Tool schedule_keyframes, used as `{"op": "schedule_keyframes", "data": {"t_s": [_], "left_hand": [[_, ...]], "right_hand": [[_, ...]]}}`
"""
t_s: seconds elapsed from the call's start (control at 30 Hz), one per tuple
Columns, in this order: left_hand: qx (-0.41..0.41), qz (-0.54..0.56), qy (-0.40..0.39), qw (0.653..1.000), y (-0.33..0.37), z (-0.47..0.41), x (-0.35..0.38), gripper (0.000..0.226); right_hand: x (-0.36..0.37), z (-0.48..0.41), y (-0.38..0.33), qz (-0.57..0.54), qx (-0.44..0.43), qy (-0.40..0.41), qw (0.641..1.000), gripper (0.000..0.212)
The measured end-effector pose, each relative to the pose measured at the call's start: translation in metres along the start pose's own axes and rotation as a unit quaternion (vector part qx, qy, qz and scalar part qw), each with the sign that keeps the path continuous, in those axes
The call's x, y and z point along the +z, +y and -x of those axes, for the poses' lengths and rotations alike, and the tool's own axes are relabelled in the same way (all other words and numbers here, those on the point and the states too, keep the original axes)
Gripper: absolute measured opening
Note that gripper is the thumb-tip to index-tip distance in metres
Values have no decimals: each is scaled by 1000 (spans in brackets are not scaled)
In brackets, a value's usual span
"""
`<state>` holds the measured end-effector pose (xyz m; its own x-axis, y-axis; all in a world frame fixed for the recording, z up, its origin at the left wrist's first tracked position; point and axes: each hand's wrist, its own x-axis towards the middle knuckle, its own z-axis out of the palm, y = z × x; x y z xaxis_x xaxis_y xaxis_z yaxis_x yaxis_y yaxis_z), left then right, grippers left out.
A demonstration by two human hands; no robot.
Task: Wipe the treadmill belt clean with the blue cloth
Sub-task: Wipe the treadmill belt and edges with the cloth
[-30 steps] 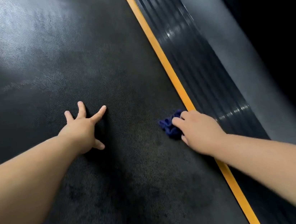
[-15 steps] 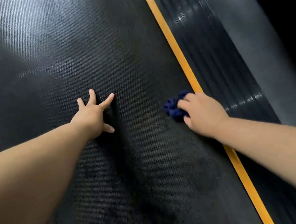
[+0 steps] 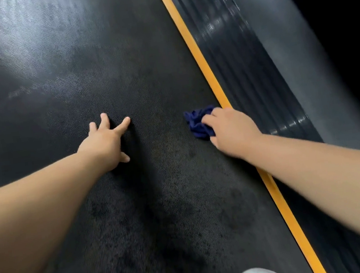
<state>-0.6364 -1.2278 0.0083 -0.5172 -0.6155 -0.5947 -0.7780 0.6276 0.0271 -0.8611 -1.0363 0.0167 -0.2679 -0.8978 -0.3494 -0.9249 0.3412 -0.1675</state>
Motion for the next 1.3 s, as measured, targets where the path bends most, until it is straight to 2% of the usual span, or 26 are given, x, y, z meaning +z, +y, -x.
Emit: {"op": "schedule_keyframes", "data": {"t_s": [0.07, 0.13, 0.2, 0.27, 0.33, 0.43, 0.5, 0.57, 0.63, 0.8, 0.87, 0.93, 1.0, 1.17, 1.23, 1.3], "left_hand": [[82, 12, 43, 996, 21, 15, 1, 103], [178, 58, 64, 980, 59, 32, 2, 100], [261, 77, 75, 959, 104, 43, 8, 96], [300, 63, 72, 949, 145, 43, 24, 90], [277, 57, 69, 957, 177, 40, 43, 80], [211, 112, 182, 954, 202, 45, 67, 54], [247, 102, 237, 934, 203, 56, 88, 39], [312, 64, 248, 915, 189, 64, 102, 30], [345, 9, 244, 906, 171, 63, 101, 27], [340, -74, 201, 916, 178, 38, 56, 34], [283, -37, 194, 938, 181, 17, 32, 33], [187, 42, 208, 959, 175, -7, 10, 34], [165, 81, 207, 961, 177, -10, 10, 39], [304, 80, 108, 943, 198, 62, 68, 40], [372, 23, 72, 925, 184, 57, 67, 40], [375, -13, 86, 923, 165, 32, 47, 37]], "right_hand": [[2, 28, 4, -41, -15, -27, 999, 36], [3, 54, 8, -118, -7, -22, 993, 41], [5, 72, 14, -170, 25, 39, 984, 44], [7, 83, 32, -171, 67, 121, 976, 46], [9, 92, 53, -137, 107, 141, 974, 46], [20, 98, 69, -63, 114, 89, 988, 50], [30, 98, 70, -37, 110, 61, 991, 53], [36, 97, 70, -27, 111, 51, 992, 54], [39, 97, 71, -22, 107, 45, 993, 55], [40, 97, 70, -21, 113, 29, 993, 55], [40, 95, 70, -23, 114, 25, 993, 55], [39, 95, 72, -35, 109, 24, 993, 54], [39, 96, 73, -45, 103, 25, 993, 54], [36, 97, 71, -51, 105, 23, 993, 54], [36, 97, 72, -50, 107, 20, 993, 54], [36, 96, 71, -47, 108, 20, 993, 55]]}}
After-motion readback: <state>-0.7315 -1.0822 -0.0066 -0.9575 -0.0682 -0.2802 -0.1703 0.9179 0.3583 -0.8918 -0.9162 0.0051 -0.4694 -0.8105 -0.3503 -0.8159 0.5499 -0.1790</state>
